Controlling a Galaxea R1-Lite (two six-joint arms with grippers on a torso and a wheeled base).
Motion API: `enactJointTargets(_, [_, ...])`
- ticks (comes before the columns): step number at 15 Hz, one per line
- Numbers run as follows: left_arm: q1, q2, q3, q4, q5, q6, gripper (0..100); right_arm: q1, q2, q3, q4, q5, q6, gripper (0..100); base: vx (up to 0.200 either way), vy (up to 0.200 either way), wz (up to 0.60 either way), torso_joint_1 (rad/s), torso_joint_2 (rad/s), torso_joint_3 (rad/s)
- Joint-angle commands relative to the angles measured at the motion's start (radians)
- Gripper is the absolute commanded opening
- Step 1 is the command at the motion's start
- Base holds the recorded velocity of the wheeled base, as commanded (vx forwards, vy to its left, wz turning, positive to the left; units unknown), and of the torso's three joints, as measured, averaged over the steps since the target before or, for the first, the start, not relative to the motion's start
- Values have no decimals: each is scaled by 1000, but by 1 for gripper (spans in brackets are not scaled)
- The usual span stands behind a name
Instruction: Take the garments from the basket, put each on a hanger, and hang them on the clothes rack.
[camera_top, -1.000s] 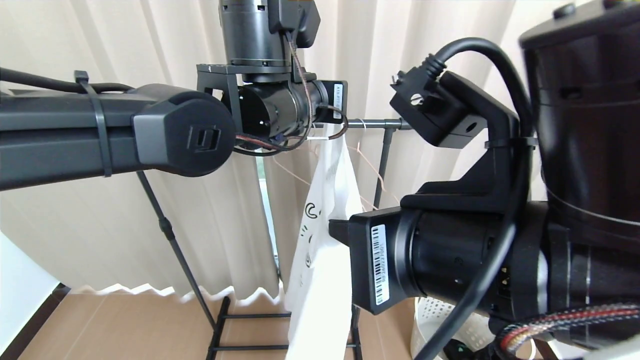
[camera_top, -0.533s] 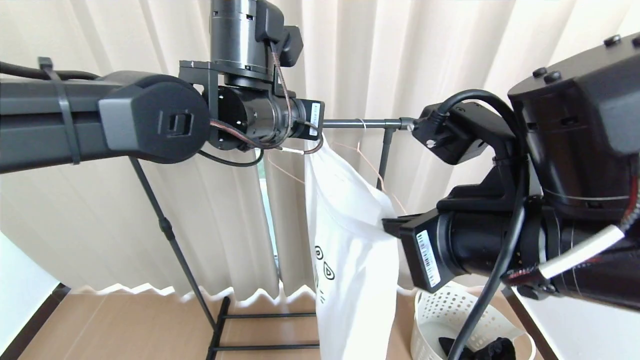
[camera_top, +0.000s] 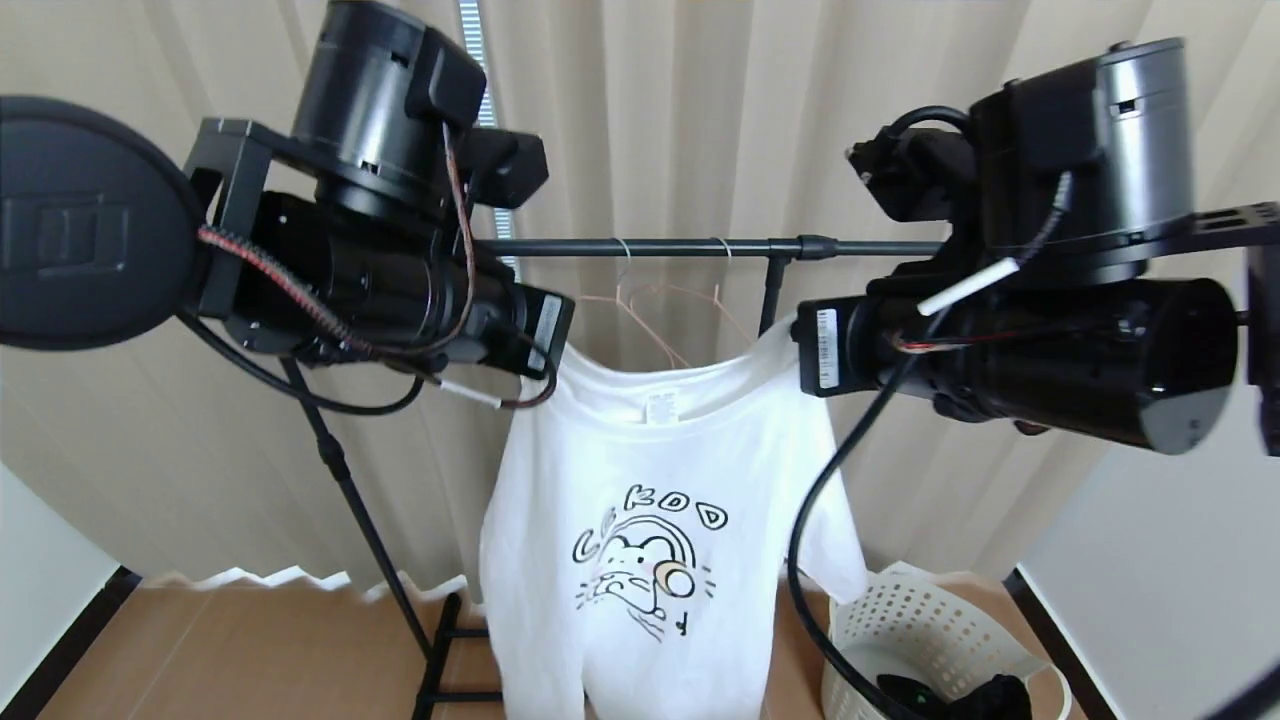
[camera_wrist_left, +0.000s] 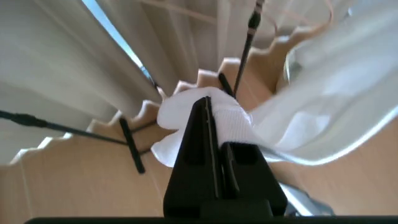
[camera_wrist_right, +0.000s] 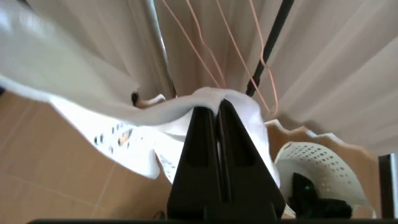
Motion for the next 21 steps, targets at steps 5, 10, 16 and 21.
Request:
enactJointTargets(5, [-232,-121,357,21,-10,-135,0,-12,224,-175,-113,-33,201,0,0,0,0,0,0,0])
enactJointTargets(10, [-296,-26,239,5,-150,-325,0,-9,224,-167,-179,-38,215,0,0,0,0,0,0,0])
enactJointTargets(16, [-306,28,188,11,-153,-407,0,-3,180,-155,-174,-41,212,0,0,0,0,0,0,0])
enactJointTargets(21, [-197,-72,268,4,-152,-342,0,-86,-10,-19,-70,-24,27,0,0,0,0,0,0,0])
